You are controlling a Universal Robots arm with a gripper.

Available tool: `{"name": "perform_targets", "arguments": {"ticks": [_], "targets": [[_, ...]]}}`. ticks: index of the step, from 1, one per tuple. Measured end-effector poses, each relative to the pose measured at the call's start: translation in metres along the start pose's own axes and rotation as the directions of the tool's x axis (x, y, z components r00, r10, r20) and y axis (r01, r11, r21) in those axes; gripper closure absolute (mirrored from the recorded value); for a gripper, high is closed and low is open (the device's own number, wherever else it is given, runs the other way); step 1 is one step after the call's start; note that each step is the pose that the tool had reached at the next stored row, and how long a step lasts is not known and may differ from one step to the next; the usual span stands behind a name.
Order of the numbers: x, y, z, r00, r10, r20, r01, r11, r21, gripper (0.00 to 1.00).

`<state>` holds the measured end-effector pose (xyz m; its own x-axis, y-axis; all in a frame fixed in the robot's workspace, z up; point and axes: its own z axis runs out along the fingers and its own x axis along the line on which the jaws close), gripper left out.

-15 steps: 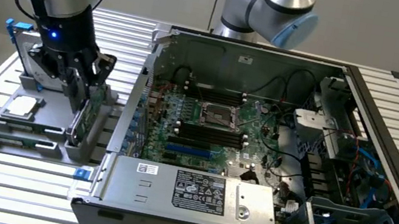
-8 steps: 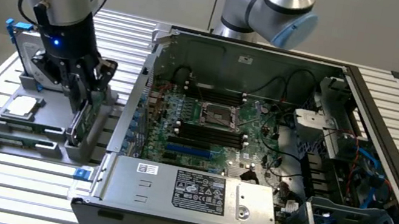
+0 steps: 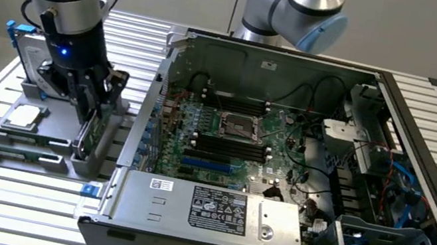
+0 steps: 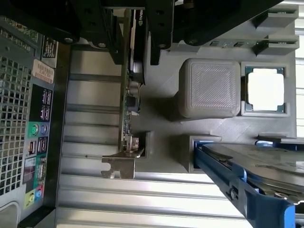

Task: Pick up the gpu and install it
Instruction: 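Pick up the gpu and move the gpu toward the slot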

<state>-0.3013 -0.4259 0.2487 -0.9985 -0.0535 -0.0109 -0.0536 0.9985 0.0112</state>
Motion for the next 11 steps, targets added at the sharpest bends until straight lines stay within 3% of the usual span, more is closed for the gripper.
{"name": "perform_targets", "arguments": {"ticks": [4,11], "targets": [[0.0003,0.0028,0.0016,1.0000,0.000,-0.0005,0.000,0.9999,0.0135,0.64],[0.0002,0.0044,0.0035,1.0000,0.000,0.0012,0.000,0.9998,0.0184,0.64]]}}
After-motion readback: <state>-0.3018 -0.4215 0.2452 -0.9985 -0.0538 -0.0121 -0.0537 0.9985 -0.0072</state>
